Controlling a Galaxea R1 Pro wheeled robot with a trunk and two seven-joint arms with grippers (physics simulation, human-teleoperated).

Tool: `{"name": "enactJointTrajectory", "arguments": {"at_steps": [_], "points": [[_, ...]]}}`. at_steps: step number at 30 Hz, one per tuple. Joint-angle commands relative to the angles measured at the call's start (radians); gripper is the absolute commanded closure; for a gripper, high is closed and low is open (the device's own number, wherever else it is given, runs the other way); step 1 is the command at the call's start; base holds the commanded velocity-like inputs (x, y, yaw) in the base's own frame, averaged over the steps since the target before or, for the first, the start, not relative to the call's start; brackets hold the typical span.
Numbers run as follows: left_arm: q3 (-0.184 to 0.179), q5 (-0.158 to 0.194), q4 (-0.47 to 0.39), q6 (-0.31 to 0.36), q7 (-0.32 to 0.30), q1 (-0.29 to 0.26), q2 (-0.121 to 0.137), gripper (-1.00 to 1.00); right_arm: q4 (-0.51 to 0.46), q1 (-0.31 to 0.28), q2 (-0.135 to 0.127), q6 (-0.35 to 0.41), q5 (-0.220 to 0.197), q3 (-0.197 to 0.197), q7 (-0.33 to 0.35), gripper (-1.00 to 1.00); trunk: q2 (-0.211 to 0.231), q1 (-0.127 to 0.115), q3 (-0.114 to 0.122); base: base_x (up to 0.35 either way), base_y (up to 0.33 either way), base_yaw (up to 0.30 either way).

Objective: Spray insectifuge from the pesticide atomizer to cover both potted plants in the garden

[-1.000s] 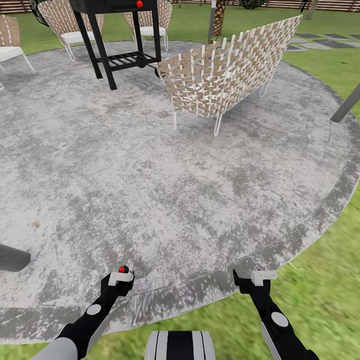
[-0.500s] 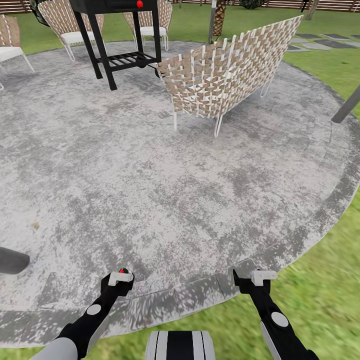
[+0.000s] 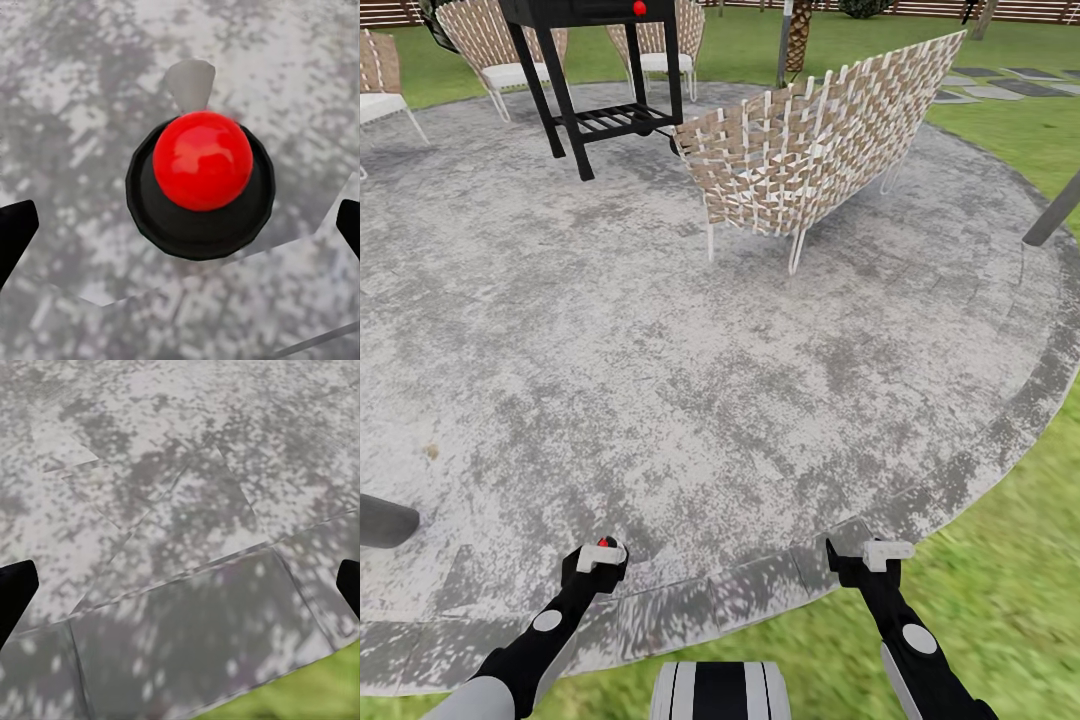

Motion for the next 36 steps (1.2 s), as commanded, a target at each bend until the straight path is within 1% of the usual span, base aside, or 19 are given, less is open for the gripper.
{"name": "enactJointTrajectory", "arguments": {"at_steps": [1, 11, 17, 24, 36], "points": [[-0.004, 0.0, 0.001, -0.005, 0.0, 0.0, 0.001, -1.0, 0.0, 0.0, 0.0, -0.003, 0.0, 0.0, 0.0, -1.0, 0.0, 0.0, -0.001, 0.0, 0.0, 0.0], [-0.004, 0.001, 0.001, -0.012, 0.0, 0.0, 0.001, -1.0, 0.0, 0.0, 0.0, -0.003, 0.0, 0.0, 0.0, -1.0, 0.0, 0.0, -0.001, 0.0, 0.0, 0.0], [-0.004, 0.002, 0.001, -0.013, 0.0, 0.0, 0.001, -1.0, 0.001, 0.0, 0.0, -0.003, 0.0, 0.0, 0.0, -1.0, 0.0, 0.0, -0.001, 0.092, 0.0, 0.0], [-0.004, 0.002, 0.001, -0.013, 0.0, 0.0, 0.001, -1.0, 0.001, 0.0, 0.0, -0.003, 0.0, 0.0, 0.0, -1.0, 0.0, 0.0, -0.001, 0.014, 0.0, 0.0], [-0.005, -0.005, 0.001, -0.013, 0.0, 0.0, 0.001, -1.0, 0.001, 0.0, 0.0, -0.003, 0.0, 0.0, 0.0, -1.0, 0.0, 0.0, 0.0, 0.0, 0.0, 0.0]]}}
